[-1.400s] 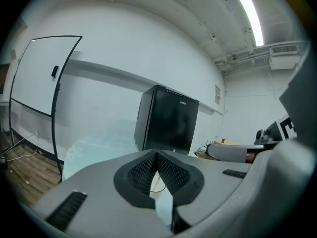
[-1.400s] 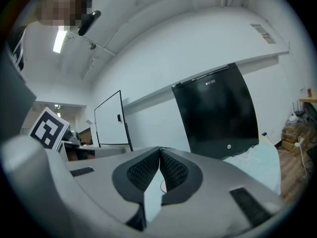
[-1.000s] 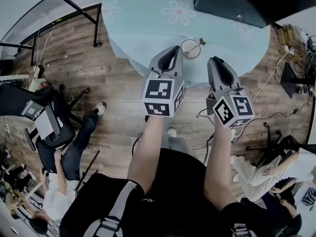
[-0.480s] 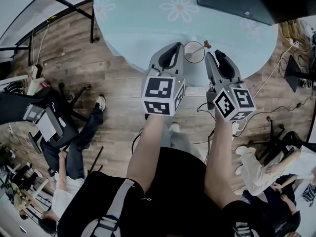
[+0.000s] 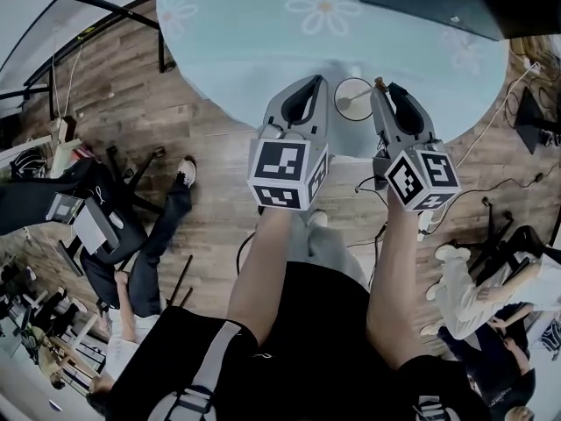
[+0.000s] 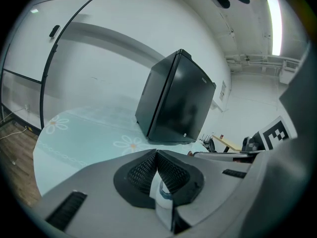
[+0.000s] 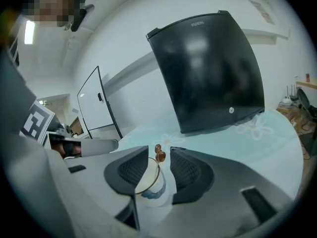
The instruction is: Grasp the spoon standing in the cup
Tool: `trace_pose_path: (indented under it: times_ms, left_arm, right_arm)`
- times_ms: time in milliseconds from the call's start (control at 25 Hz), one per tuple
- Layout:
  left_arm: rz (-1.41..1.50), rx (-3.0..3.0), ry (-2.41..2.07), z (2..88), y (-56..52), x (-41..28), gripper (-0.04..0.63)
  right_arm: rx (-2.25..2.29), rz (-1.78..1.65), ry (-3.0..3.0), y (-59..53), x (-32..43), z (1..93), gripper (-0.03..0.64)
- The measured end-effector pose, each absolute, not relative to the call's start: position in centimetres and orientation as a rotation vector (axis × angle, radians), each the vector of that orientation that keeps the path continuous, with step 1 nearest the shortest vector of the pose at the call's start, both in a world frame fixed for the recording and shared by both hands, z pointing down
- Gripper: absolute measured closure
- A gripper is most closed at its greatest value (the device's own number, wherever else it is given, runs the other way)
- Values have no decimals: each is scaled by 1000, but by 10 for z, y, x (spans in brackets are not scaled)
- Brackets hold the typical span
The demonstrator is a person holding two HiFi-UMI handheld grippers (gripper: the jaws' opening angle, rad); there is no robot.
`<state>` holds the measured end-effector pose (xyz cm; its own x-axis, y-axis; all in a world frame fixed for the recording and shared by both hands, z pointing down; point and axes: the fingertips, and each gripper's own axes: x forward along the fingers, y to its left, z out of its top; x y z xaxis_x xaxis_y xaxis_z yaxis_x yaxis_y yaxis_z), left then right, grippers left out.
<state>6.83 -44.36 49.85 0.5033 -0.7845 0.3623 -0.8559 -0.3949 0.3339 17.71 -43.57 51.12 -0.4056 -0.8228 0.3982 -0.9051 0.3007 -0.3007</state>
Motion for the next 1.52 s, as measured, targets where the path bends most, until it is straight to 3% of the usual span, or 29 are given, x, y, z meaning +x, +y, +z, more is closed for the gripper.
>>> trace_pose_path:
  times_ms: [240,360,1520]
  left_arm:
    - [170,2270,-1351,501,-450,64,594]
    - [167,2264,-1344,501,-449,61,594]
    - [20,2441,-1351,404,-452,65,594]
  right_arm:
    - [1592,731,-2395,-445,168,525,477]
    - [1614,701,-2371,-447,165,525,561]
    - [1638,413,-2510,-436,149,407,575]
